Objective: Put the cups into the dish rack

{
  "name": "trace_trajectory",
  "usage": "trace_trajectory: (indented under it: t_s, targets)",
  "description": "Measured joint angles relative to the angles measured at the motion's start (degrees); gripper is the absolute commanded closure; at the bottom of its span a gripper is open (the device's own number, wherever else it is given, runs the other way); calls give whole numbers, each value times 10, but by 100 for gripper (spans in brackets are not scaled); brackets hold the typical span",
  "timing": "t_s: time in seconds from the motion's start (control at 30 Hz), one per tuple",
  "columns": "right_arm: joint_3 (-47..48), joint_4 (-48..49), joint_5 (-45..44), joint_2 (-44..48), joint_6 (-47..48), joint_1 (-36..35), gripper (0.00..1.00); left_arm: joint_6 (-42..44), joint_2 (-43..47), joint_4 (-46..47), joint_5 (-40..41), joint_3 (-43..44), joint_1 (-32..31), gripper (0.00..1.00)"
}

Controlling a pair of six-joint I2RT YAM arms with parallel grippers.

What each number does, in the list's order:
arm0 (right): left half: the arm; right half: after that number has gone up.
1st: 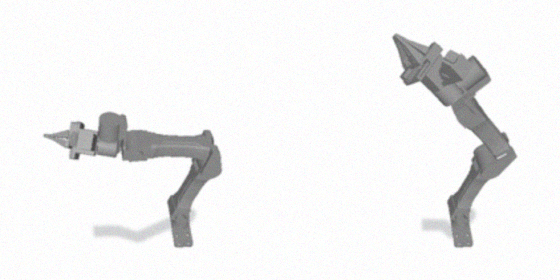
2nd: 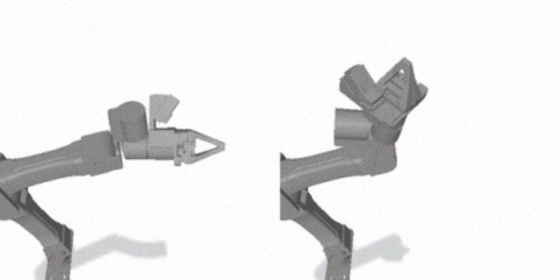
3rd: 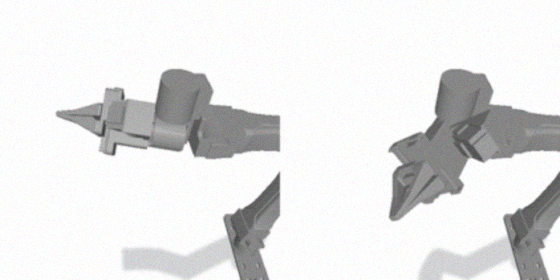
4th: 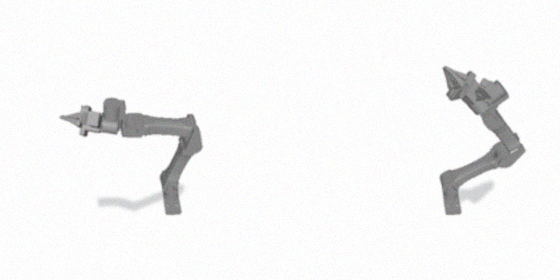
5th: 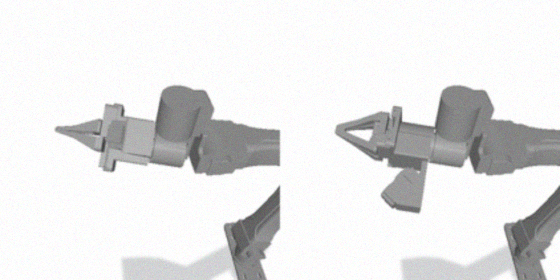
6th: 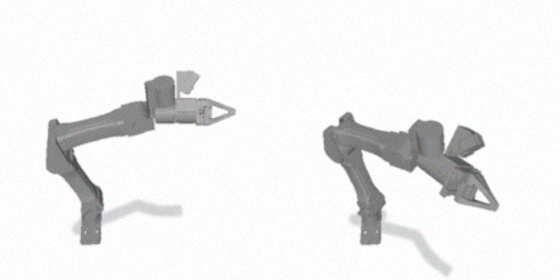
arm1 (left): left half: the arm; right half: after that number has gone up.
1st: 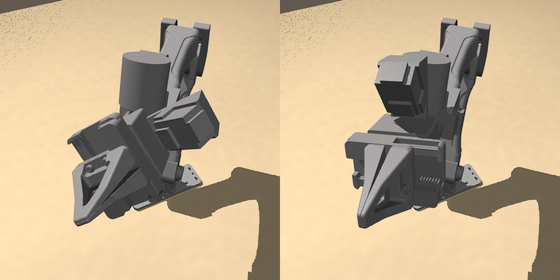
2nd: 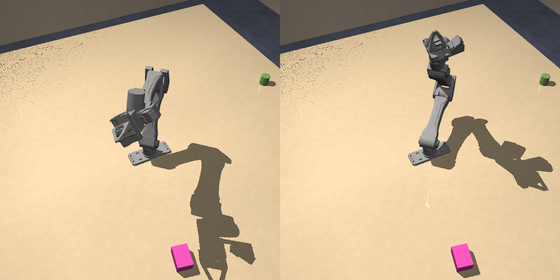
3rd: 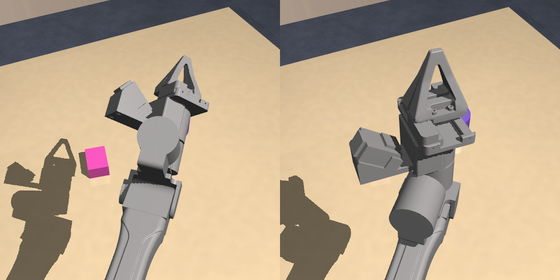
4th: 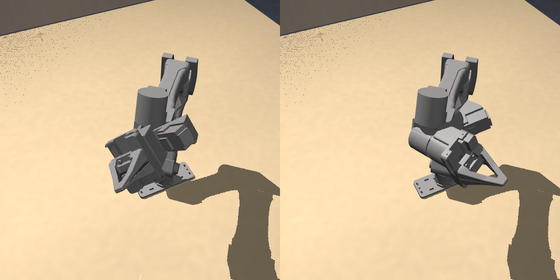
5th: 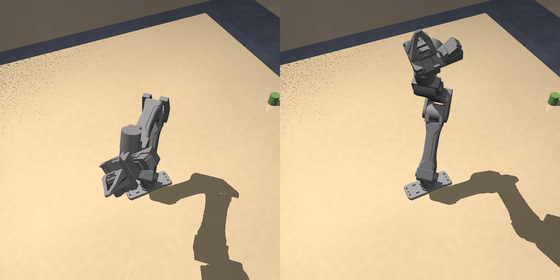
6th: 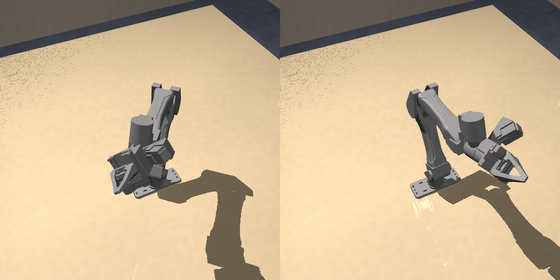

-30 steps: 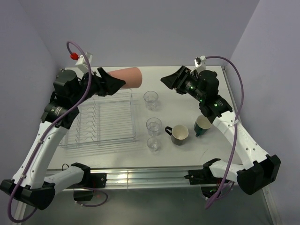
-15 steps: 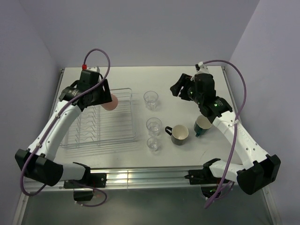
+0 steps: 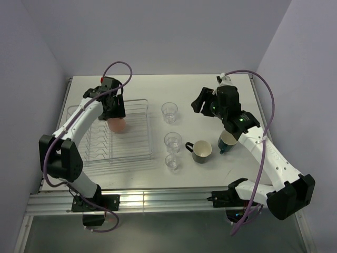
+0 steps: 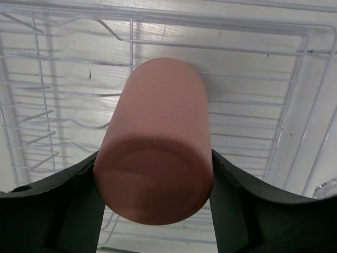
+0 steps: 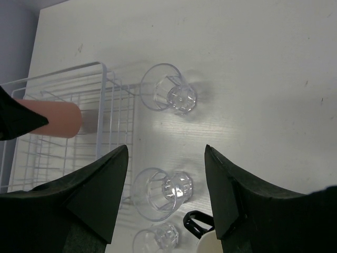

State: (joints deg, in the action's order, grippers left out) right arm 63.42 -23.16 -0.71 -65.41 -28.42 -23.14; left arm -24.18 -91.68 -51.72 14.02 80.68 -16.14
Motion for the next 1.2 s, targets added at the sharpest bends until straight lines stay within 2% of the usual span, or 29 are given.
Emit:
trace_trajectory:
  t_s: [0.4, 0.6, 0.7, 0.8, 0.83, 0.93, 1.1, 1.2]
  targets:
    - [-1, 0, 3, -5, 2, -6, 33, 23, -75, 7, 3, 55, 17, 100]
    - [-1, 0, 3, -14, 5, -7, 33, 24, -94, 13, -1, 56, 29, 91]
    - [-1, 0, 3, -16, 5, -8, 33, 24, -101, 16, -2, 56, 30, 80]
    - [-1, 0, 3, -16, 5, -10, 33, 24, -101, 18, -3, 56, 30, 56]
    - [-1, 0, 3, -16, 6, -11, 33, 25, -101, 19, -4, 56, 30, 46]
    - [-1, -1, 3, -17, 8, -13, 33, 25, -101, 23, -6, 56, 30, 30]
    - [-1, -1, 3, -22, 9, -17, 33, 25, -101, 26, -6, 56, 30, 21]
    - [-1, -2, 2, -24, 9, -19, 33, 27, -101, 29, -6, 56, 31, 2]
